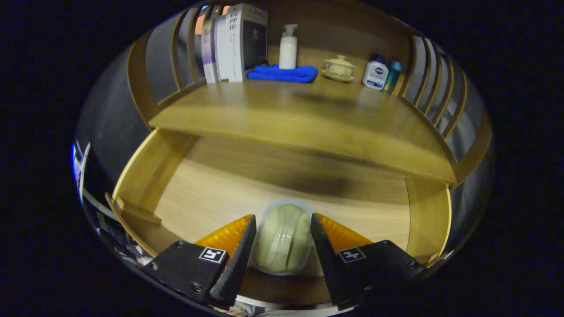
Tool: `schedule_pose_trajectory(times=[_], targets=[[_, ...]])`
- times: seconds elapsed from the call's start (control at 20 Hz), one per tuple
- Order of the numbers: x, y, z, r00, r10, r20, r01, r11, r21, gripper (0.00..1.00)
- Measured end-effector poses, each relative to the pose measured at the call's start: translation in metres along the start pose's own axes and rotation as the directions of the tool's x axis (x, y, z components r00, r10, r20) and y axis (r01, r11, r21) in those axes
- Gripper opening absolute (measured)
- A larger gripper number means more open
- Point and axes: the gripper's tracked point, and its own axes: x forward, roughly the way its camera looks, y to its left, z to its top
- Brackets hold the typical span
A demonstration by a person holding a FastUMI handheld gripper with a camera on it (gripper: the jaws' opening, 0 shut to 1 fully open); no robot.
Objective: Pull open the drawer, take out the items inside it, and place them on the countertop above the cabinet.
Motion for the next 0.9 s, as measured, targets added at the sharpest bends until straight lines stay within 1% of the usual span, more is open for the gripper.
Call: schedule_pose_trajectory(times=[0.05,0.15,0.2,0.3,0.45,0.5,0.6,0.7,0.9], targets=[[0.001,0.0,-0.002,1.0,0.003,-0.01,-0.003,1.0,0.009,0.78],[0.005,0.0,-0.002,1.0,0.004,-0.025,-0.004,1.0,0.008,0.72],[0.006,0.0,-0.004,0.999,0.009,-0.041,-0.009,1.0,0.006,0.71],[0.013,0.001,-0.008,0.997,0.017,-0.074,-0.016,1.0,0.013,0.54],[0.013,-0.001,-0.002,0.999,0.006,-0.053,-0.007,1.0,-0.006,0.29],[0.012,0.001,-0.002,0.999,0.021,-0.05,-0.023,0.999,-0.028,0.2],[0.008,0.0,0.005,1.0,0.024,-0.005,-0.024,0.998,-0.061,0.17],[-0.002,-0.001,0.018,0.999,0.013,0.044,-0.009,0.997,-0.082,0.16],[-0.035,0.001,0.038,0.995,0.022,0.094,-0.012,0.994,-0.112,0.16]])
